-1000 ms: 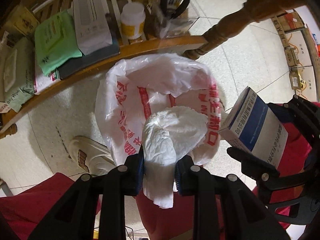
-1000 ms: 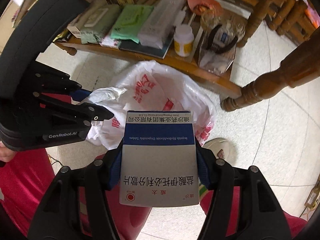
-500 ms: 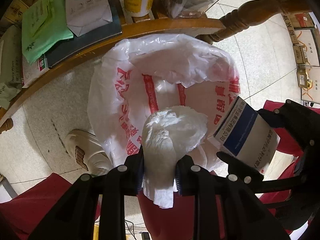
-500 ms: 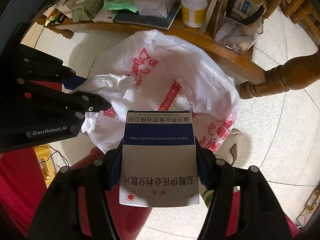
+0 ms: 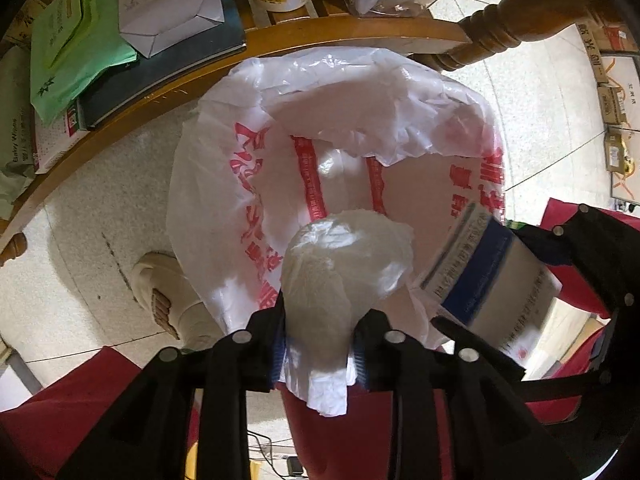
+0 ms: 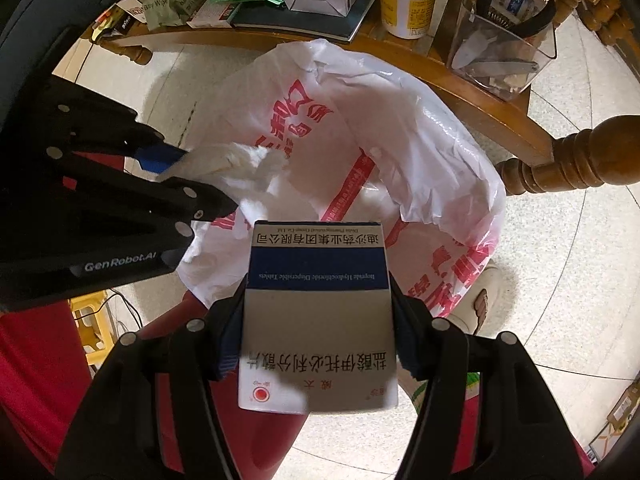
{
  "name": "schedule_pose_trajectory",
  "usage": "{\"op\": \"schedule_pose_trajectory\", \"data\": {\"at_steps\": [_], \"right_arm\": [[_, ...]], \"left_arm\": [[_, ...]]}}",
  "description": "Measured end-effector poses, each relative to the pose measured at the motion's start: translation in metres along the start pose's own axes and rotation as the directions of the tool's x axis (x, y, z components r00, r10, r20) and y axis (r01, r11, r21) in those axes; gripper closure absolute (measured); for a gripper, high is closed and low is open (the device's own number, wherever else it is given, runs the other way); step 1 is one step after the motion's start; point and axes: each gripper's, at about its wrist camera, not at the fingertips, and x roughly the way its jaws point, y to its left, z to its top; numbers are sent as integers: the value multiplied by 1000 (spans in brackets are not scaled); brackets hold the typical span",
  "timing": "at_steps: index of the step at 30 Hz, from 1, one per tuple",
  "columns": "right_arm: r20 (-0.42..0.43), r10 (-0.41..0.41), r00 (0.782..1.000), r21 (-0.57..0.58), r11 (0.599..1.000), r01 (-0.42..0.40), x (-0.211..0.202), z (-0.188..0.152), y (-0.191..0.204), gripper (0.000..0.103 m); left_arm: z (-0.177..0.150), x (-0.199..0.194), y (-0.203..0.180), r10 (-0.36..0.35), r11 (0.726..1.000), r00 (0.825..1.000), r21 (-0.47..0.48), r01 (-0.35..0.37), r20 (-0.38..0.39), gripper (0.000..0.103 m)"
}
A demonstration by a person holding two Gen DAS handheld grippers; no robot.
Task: Collect trash
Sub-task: 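Open the left gripper over the bag while the right gripper releases the box, then raise both tools back over the table toward the remaining items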
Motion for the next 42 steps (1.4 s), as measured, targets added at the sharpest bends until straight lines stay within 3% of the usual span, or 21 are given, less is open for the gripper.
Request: {"op": "schedule_pose_trajectory", "data": {"at_steps": [1, 3, 6, 25, 32, 35, 37, 40, 42], "right_arm": [[-1, 0, 1000, 2, 1000, 0, 0, 0, 0, 40], [2, 3, 1000, 13, 1000, -3, 1, 0, -3, 21], [16, 2, 1000, 25, 1000, -2, -3, 1, -7, 21], [79, -10, 997, 8, 1000, 10, -29, -13, 8, 21], [192, -31, 981, -7, 999, 33, -89, -36, 18, 20], [294, -51, 954, -33, 997, 63, -141, -49, 23, 19], [385, -84, 919, -57, 992, 115, -188, -57, 27, 17], [492, -108, 864, -80, 982, 168, -251, -60, 31, 10], [572, -109, 813, -104, 973, 204, -302, -63, 35, 7]], "left_arm": [[0, 0, 0, 5, 1000, 1000, 1, -5, -2, 60], [1, 0, 0, 15, 1000, 1000, 2, -15, 1, 48], [-1, -5, -3, 30, 999, 999, 20, -30, 20, 40], [-30, -43, -15, 117, 990, 985, 62, -126, 127, 31], [-65, -90, -23, 162, 978, 970, 104, -183, 183, 29], [-90, -134, -23, 152, 974, 957, 128, -188, 248, 29], [-104, -170, -24, 158, 968, 940, 139, -208, 303, 28], [-122, -235, -22, 180, 955, 898, 147, -257, 402, 23], [-128, -276, -22, 200, 943, 868, 152, -296, 454, 16]]}}
